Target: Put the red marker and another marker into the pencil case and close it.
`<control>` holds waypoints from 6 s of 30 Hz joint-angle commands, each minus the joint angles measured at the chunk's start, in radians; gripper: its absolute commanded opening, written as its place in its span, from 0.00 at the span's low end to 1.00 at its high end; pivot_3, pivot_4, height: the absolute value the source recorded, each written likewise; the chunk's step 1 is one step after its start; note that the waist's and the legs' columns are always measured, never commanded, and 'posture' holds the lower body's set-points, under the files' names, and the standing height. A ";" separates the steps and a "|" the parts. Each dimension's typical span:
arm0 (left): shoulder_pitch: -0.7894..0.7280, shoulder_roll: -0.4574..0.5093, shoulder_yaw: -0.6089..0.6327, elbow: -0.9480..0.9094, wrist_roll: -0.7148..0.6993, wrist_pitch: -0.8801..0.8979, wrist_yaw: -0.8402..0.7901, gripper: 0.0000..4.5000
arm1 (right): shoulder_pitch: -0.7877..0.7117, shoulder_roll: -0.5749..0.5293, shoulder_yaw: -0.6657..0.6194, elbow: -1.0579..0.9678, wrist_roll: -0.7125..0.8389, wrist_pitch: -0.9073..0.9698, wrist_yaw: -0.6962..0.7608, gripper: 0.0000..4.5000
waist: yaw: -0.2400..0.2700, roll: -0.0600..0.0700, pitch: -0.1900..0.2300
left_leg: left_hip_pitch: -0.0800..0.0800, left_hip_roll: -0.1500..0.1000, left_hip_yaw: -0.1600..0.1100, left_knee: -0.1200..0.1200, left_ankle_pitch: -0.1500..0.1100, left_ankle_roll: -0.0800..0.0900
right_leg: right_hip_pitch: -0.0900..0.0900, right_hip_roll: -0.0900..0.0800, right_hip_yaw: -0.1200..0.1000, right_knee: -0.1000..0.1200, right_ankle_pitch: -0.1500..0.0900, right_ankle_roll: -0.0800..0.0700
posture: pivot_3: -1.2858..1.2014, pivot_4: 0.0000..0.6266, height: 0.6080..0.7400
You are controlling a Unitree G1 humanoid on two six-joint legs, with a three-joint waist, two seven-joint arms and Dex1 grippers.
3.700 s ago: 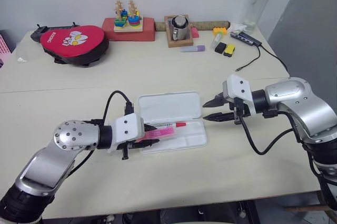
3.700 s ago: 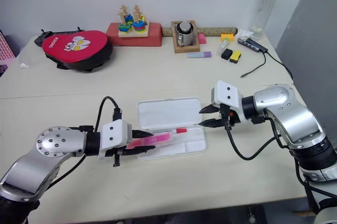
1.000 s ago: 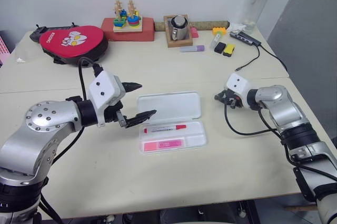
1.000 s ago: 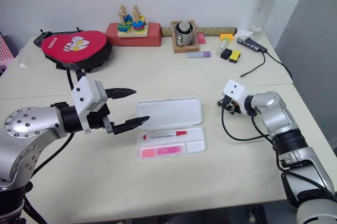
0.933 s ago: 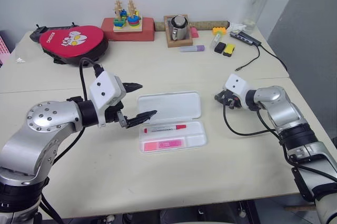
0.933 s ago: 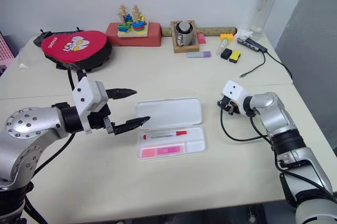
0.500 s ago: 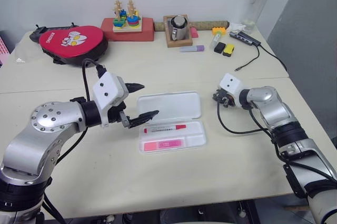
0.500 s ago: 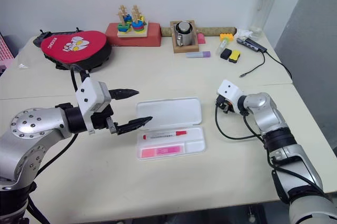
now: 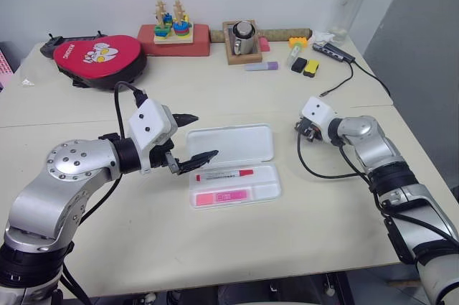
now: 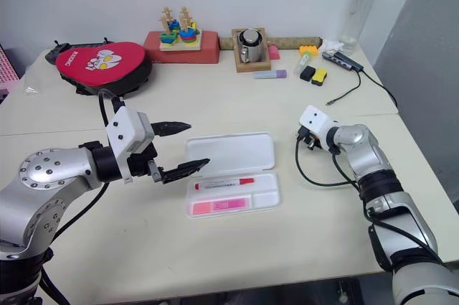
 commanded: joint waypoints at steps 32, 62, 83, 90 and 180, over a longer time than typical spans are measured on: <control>0.009 -0.005 0.010 -0.033 0.002 -0.009 0.013 0.99 | -0.068 -0.078 -0.069 0.122 0.063 -0.059 0.152 0.39 | -0.007 0.000 0.000 | 0.000 0.000 0.001 0.000 0.000 0.000 | 0.000 0.000 0.001 0.000 0.000 0.000 | 0.52 0.24 1.00; 0.016 -0.004 0.010 -0.046 -0.008 0.002 0.029 0.99 | -0.213 -0.014 -0.053 0.472 -0.012 -0.274 0.143 0.39 | -0.012 0.000 0.000 | 0.001 0.000 0.001 0.000 0.000 0.000 | 0.000 0.000 0.001 0.001 0.000 0.000 | 0.52 0.24 1.00; 0.018 -0.005 0.007 -0.049 -0.010 0.005 0.029 1.00 | -0.202 -0.023 -0.049 0.491 -0.037 -0.301 0.188 0.06 | -0.014 0.000 0.000 | 0.002 0.000 0.001 0.000 0.000 0.000 | 0.000 0.000 0.002 0.001 0.000 0.000 | 0.52 0.24 1.00; 0.021 -0.005 0.009 -0.053 -0.011 0.005 0.030 1.00 | -0.189 -0.036 -0.048 0.463 -0.033 -0.290 0.228 0.04 | -0.014 0.000 0.000 | 0.002 0.000 0.001 0.000 0.000 0.000 | 0.000 0.000 0.002 0.002 0.000 0.000 | 0.52 0.24 1.00; -0.036 -0.014 -0.022 0.116 0.093 -0.071 -0.065 1.00 | 0.242 -0.271 -0.008 -0.976 0.405 0.569 0.329 0.98 | 0.002 0.001 0.000 | 0.000 0.000 0.000 0.001 0.000 0.000 | 0.001 0.000 0.000 0.000 0.000 0.001 | 0.52 0.24 1.00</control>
